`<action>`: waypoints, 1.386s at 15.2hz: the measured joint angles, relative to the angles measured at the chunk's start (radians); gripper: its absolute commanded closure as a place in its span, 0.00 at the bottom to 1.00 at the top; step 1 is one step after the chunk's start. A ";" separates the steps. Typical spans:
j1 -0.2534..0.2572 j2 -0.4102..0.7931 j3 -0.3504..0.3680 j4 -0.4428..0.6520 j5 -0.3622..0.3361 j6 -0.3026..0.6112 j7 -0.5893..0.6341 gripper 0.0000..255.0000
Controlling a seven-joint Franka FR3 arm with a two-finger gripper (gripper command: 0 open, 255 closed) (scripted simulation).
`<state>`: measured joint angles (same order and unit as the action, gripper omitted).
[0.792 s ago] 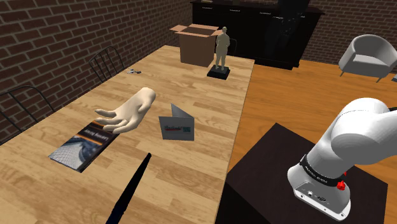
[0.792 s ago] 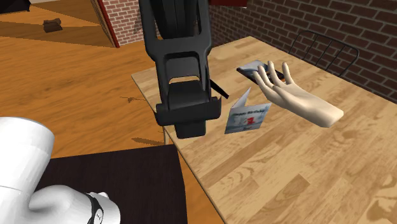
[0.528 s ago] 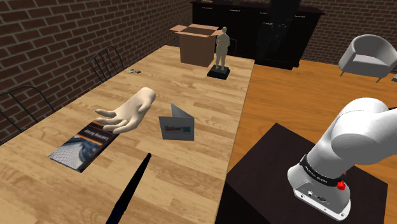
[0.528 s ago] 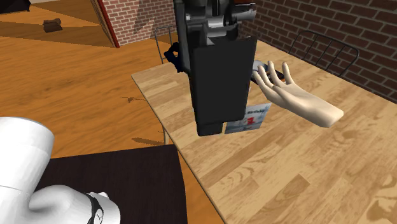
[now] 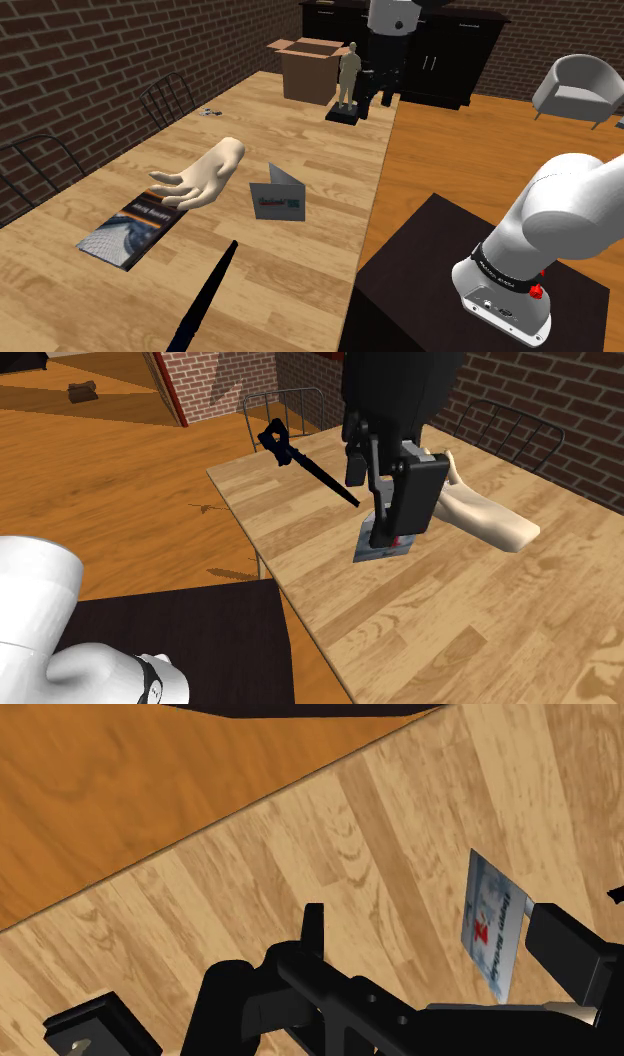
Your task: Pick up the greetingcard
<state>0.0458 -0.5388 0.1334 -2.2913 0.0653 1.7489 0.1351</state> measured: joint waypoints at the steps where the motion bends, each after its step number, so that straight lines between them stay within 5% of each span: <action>1: 0.002 0.037 0.007 0.012 0.004 0.021 0.007 0.00; 11: 0.030 0.375 0.086 0.118 0.026 0.217 0.094 0.00; 21: 0.077 0.746 0.132 0.345 -0.010 0.324 0.185 0.00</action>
<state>0.1232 0.2069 0.2653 -1.9465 0.0554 2.0731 0.3196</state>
